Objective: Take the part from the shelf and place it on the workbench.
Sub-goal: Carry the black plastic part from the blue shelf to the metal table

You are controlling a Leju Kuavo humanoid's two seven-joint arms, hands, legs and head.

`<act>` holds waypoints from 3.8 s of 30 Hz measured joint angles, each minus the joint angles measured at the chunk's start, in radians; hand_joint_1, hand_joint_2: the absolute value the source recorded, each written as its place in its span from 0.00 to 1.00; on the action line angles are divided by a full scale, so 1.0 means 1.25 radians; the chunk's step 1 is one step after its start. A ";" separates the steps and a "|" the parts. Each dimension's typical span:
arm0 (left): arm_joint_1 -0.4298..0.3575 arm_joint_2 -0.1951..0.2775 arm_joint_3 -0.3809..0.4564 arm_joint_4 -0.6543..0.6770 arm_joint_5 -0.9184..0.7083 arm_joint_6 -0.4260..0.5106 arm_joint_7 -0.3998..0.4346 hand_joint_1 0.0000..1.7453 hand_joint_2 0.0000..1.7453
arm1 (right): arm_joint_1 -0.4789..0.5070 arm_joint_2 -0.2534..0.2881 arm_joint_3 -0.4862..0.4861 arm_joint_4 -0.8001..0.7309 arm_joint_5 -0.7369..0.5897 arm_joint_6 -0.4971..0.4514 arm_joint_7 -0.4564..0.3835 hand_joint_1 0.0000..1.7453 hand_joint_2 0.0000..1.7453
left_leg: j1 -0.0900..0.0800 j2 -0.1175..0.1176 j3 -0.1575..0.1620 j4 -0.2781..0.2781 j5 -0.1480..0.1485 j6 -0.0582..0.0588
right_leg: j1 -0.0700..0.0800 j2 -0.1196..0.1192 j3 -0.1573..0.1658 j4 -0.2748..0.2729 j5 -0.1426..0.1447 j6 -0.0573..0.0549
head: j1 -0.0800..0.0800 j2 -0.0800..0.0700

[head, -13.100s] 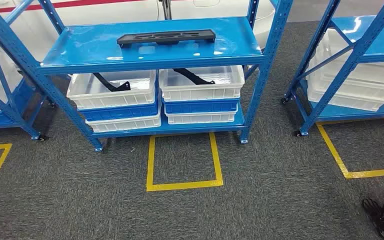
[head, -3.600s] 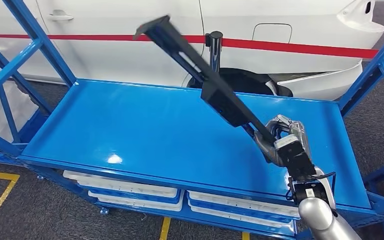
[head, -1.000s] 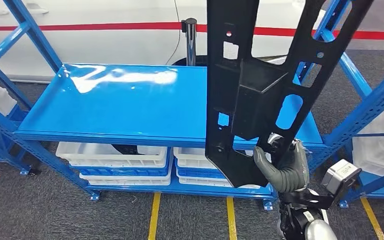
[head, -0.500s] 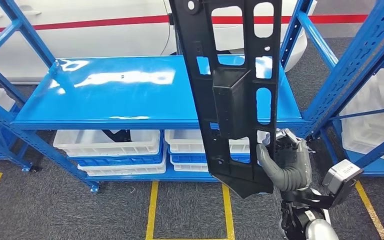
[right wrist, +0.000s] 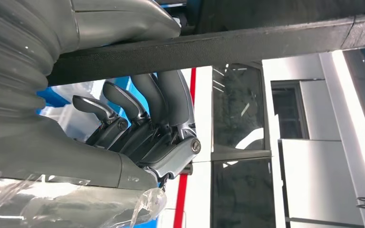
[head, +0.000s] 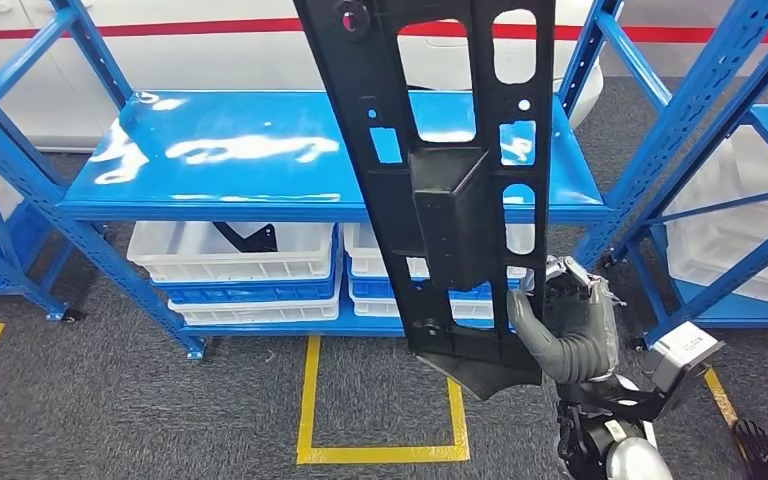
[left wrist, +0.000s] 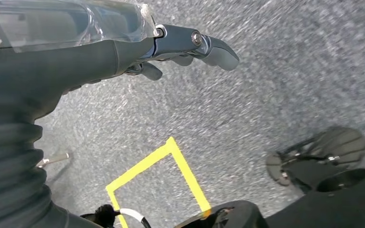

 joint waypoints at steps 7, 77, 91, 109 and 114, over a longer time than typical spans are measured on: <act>0.000 -0.001 0.000 0.000 0.000 0.000 0.000 0.00 1.00 | -0.003 0.000 0.000 -0.001 0.005 0.000 0.001 1.00 1.00 | -0.007 0.004 -0.048 0.007 0.052 -0.017 | 0.011 -0.003 0.216 -0.289 0.054 -0.019 | -0.001 0.000; 0.004 -0.006 0.000 0.003 -0.007 0.011 -0.012 0.00 1.00 | -0.018 0.006 0.022 0.000 0.041 0.046 0.027 1.00 1.00 | 0.011 -0.017 -0.123 0.271 -0.127 -0.060 | 0.001 -0.031 0.143 -0.269 0.099 -0.044 | -0.006 0.000; 0.004 -0.005 -0.001 0.003 -0.010 0.020 -0.001 0.00 1.00 | -0.012 0.007 0.023 0.000 0.041 0.049 0.015 1.00 1.00 | 0.009 -0.013 -0.004 0.009 -0.003 -0.016 | 0.003 -0.013 0.057 -0.050 -0.028 -0.008 | -0.001 0.000; 0.004 -0.006 -0.001 0.003 -0.011 0.020 -0.002 0.00 1.00 | -0.008 0.007 0.023 0.000 0.042 0.053 0.013 1.00 1.00 | 0.025 -0.011 -0.116 0.245 -0.099 -0.073 | -0.001 -0.045 0.150 -0.270 0.096 -0.043 | -0.007 0.000; 0.004 -0.005 -0.001 0.004 -0.011 0.043 -0.002 0.00 1.00 | -0.010 0.007 0.022 -0.001 0.045 0.054 0.012 1.00 1.00 | 0.032 0.052 0.010 0.023 -0.027 -0.076 | 0.001 -0.086 0.153 -0.262 0.088 -0.014 | -0.004 0.000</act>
